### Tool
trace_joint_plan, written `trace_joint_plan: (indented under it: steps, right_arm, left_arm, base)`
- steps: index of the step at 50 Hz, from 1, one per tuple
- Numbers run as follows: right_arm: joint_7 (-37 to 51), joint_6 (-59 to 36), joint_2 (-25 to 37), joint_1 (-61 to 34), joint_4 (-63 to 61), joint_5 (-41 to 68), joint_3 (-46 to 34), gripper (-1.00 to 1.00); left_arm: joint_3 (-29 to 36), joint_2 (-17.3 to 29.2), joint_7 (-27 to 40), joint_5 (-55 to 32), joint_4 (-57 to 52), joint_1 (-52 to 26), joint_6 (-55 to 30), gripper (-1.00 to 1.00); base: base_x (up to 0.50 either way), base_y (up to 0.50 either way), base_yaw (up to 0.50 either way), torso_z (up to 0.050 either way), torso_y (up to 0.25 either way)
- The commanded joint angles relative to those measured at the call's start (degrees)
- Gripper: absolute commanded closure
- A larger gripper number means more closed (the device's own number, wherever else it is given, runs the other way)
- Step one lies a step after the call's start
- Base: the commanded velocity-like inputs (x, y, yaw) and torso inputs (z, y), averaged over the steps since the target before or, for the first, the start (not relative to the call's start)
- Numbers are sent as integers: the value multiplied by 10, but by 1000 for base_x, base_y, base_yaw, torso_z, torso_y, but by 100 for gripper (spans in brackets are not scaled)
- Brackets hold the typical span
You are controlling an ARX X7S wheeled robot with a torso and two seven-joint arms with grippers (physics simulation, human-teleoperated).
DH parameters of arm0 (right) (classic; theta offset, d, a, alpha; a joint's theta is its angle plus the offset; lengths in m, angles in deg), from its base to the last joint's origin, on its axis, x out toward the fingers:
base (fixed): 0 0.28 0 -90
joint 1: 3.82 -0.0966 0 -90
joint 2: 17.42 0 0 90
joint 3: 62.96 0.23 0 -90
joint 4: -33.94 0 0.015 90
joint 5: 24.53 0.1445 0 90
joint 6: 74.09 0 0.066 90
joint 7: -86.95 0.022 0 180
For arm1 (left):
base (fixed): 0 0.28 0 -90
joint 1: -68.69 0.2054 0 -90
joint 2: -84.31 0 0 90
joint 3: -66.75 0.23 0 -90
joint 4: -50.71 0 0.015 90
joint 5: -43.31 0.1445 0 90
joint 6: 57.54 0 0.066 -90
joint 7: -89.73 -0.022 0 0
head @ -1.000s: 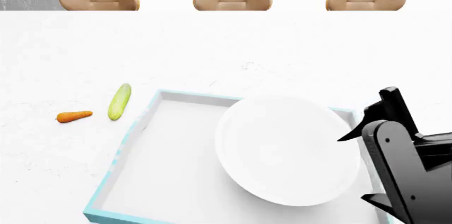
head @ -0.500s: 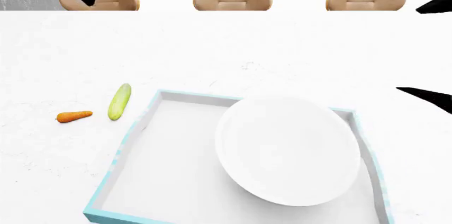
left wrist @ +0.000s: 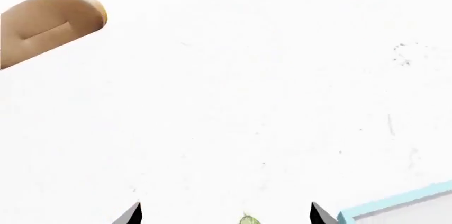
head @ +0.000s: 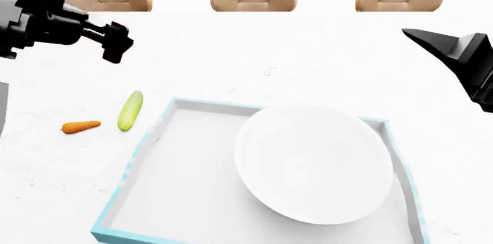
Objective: Place the two vegetables and bowl onto the tray for setting up a vegetable dip station.
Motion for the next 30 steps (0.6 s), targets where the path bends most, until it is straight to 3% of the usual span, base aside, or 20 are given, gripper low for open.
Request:
trace_joint_plan:
  steps: [1,16,30]
  right_arm:
    - [34,29,5,47,4,-3,14,-100]
    - [33,40,24,57,-4,-12,9,-100]
    - [31,34,31,55,-13,-16,4,-100]
  left_arm:
    - [0,-61,30,37,102,-15,-61,-100]
    - [5,-72,-4,90,102,18,-75,-100]
    - [-32,-77,18,89,102,36,-83,-100]
  base:
    - [0,0,0,0,0]
    - [0,0,0,0,0]
    - [0,0,0,0,0]
